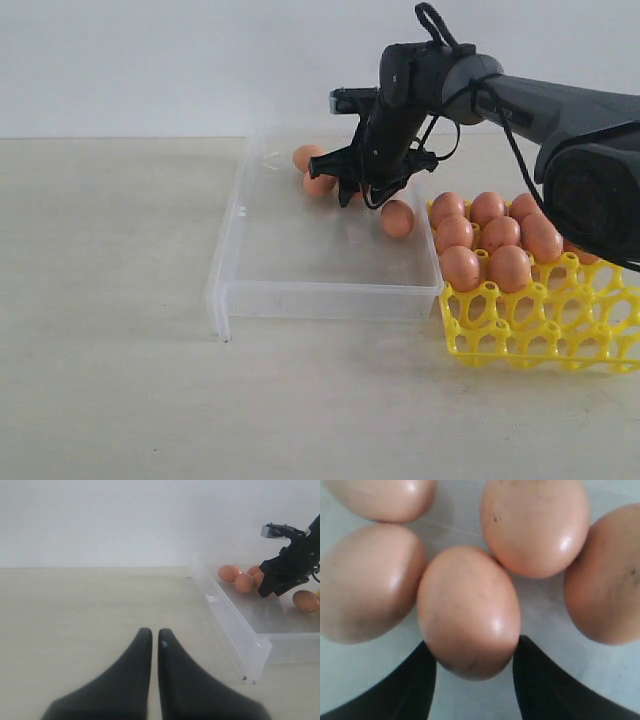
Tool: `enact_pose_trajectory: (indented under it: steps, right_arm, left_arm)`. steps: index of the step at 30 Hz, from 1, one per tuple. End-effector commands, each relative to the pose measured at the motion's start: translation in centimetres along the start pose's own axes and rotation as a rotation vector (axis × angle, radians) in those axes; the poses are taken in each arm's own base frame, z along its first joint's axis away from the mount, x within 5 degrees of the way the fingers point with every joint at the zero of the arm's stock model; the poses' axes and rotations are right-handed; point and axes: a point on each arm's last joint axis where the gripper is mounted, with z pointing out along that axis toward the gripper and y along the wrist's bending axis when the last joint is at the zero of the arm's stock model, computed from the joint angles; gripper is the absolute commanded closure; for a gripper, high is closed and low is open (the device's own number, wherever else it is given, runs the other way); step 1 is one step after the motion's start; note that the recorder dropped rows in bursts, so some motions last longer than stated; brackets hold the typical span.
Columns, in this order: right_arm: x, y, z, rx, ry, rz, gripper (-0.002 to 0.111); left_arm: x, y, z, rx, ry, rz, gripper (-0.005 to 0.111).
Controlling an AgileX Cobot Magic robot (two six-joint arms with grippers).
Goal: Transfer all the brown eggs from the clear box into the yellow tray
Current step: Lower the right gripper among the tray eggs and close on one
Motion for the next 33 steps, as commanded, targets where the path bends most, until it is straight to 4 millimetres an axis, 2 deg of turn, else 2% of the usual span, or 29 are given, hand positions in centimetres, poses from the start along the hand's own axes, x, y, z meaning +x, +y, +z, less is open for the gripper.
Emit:
enact_pose_trajectory:
  steps: [1, 8, 21, 23, 27, 33]
  right_arm:
    - [-0.06, -0.30, 0.75, 0.005, -0.023, 0.033, 0.066]
    - [-0.52, -0.06, 0.73, -0.025, -0.071, 0.146, 0.066]
    - [-0.64, 0.00, 0.71, -0.041, -0.083, 0.146, 0.066]
    - [-0.67, -0.03, 0.70, -0.043, -0.085, 0.148, 0.061]
    - [-0.69, -0.05, 0.70, -0.041, -0.087, 0.147, 0.043]
    - [-0.92, -0.03, 0.68, -0.046, -0.112, 0.171, 0.041]
  left_arm:
    - [0.07, 0.02, 0.00, -0.003, -0.001, -0.001, 0.103]
    - [0.07, 0.02, 0.00, -0.003, -0.001, -0.001, 0.103]
    - [0.07, 0.02, 0.00, -0.003, -0.001, -0.001, 0.103]
    - [0.07, 0.02, 0.00, -0.003, -0.001, -0.001, 0.103]
    - [0.07, 0.02, 0.00, -0.003, -0.001, -0.001, 0.103]
    - [0.07, 0.02, 0.00, -0.003, -0.001, -0.001, 0.103]
